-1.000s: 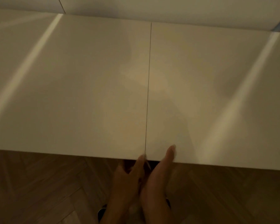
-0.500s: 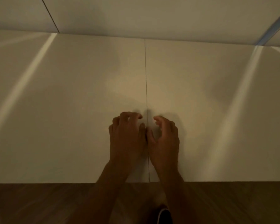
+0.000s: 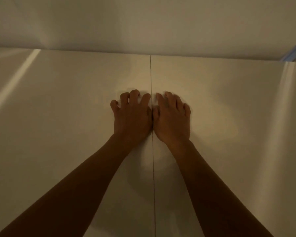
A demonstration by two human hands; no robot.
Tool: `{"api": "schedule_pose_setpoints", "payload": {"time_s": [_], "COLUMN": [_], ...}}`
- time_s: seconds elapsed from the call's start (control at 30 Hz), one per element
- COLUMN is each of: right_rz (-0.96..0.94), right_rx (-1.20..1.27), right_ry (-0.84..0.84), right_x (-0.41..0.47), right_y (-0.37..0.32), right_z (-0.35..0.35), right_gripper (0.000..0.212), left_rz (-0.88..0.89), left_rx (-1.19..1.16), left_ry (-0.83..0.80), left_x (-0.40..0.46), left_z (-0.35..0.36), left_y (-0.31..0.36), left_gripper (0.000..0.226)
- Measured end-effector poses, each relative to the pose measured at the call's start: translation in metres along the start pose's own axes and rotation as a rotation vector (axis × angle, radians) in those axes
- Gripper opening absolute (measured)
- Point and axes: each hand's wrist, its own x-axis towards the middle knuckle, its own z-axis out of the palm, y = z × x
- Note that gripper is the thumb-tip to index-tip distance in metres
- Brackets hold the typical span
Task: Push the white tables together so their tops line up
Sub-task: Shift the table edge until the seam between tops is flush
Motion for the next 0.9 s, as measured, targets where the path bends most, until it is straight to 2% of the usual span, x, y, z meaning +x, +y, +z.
{"api": "schedule_pose_setpoints", "payload": {"time_s": [0.1,0.2,0.27,0.37,0.5,0.67,0.77,0.9], "right_rz": [-0.013,-0.033,-0.046,-0.020,-0.002,-0.004,0.060,0.035], "right_rx": [-0.002,0.009,0.036,0.040,0.025,-0.054,-0.135,-0.136], "right_ry": [-0.026,-0.032,-0.046,-0.085,-0.031,-0.048,-0.007,0.008], "right_x": [0.046,0.091,0.121,0.158,0.192,0.221,0.223,0.222], "right_y": [0.013,0.024,0.035,0.053,0.059,0.056,0.035,0.016], "right_z": [0.009,0.015,0.018,0.020,0.025,0.036,0.039,0.044], "right_gripper": [0.045,0.046,0.046,0.050,0.046,0.051,0.049,0.046], "left_rz": [0.029,0.093,0.159,0.231,0.157,0.058,0.089,0.134], "left_rx": [-0.014,-0.099,-0.182,-0.175,-0.122,0.004,0.024,0.018], "left_ry": [-0.009,0.046,0.056,0.008,0.008,0.033,-0.028,-0.052], "left_x": [0.048,0.095,0.122,0.156,0.193,0.226,0.230,0.233], "left_z": [0.004,0.013,0.016,0.022,0.027,0.033,0.034,0.033], "left_y": [0.005,0.011,0.016,0.031,0.024,-0.038,-0.038,-0.034], "left_gripper": [0.059,0.043,0.045,0.045,0.046,0.053,0.046,0.047]}}
